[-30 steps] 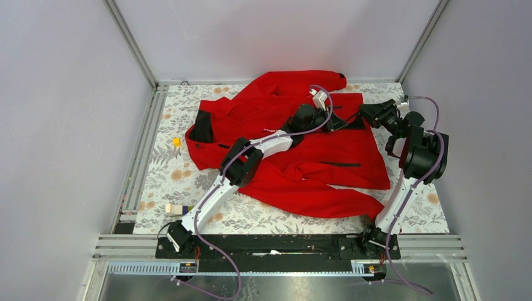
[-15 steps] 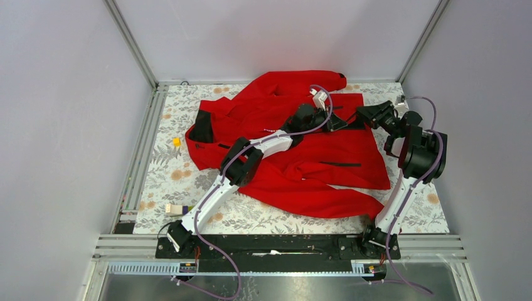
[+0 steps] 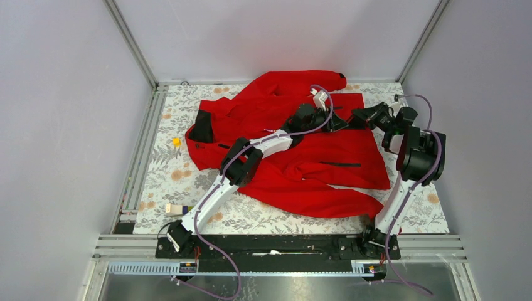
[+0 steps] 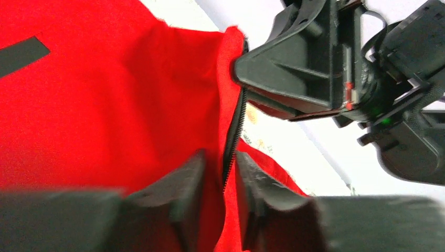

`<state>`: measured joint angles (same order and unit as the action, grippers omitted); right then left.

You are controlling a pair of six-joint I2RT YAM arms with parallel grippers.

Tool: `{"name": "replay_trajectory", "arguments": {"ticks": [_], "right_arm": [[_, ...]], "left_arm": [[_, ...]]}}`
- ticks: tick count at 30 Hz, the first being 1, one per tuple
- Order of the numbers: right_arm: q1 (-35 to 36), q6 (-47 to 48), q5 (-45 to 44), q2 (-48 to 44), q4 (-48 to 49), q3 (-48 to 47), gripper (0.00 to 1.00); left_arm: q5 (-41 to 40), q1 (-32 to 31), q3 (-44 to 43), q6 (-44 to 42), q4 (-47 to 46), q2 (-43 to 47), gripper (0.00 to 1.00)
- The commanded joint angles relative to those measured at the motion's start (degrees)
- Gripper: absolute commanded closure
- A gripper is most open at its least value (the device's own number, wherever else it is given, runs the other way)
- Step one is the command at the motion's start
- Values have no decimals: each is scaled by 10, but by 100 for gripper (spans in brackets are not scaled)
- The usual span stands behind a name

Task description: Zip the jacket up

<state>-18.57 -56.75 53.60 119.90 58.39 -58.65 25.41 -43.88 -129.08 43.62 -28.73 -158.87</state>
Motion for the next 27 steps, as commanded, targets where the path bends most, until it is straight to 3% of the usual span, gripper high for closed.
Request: {"name": "replay_trajectory", "arguments": {"ticks": [1,4,6,12,16,18,22,27], "right_arm": [[8,102,-71,-100,-196,-37,100],[16,189,-205,-146,-430,-83,100],[19,199,-267,-161,-520,-107,100],[34,162,-360,-189,-630,-139,100],[51,148,-391,-201,-644,-147,100],[55,139,-385,-204,-644,-149,100],[59,116,-363,-218,-638,-144,100],[61,85,-349,-243,-626,-135,100]], "left_arm": [[-33,8,1,-59,34,45,54],[-71,10,59,-103,39,98,17],[-84,8,97,-147,26,132,6],[-136,-24,208,-307,-79,215,1],[-168,-60,255,-456,-132,244,1],[-141,-71,290,-514,-188,251,1],[-86,-78,337,-581,-322,231,9],[-76,-78,288,-611,-320,188,1]]}}
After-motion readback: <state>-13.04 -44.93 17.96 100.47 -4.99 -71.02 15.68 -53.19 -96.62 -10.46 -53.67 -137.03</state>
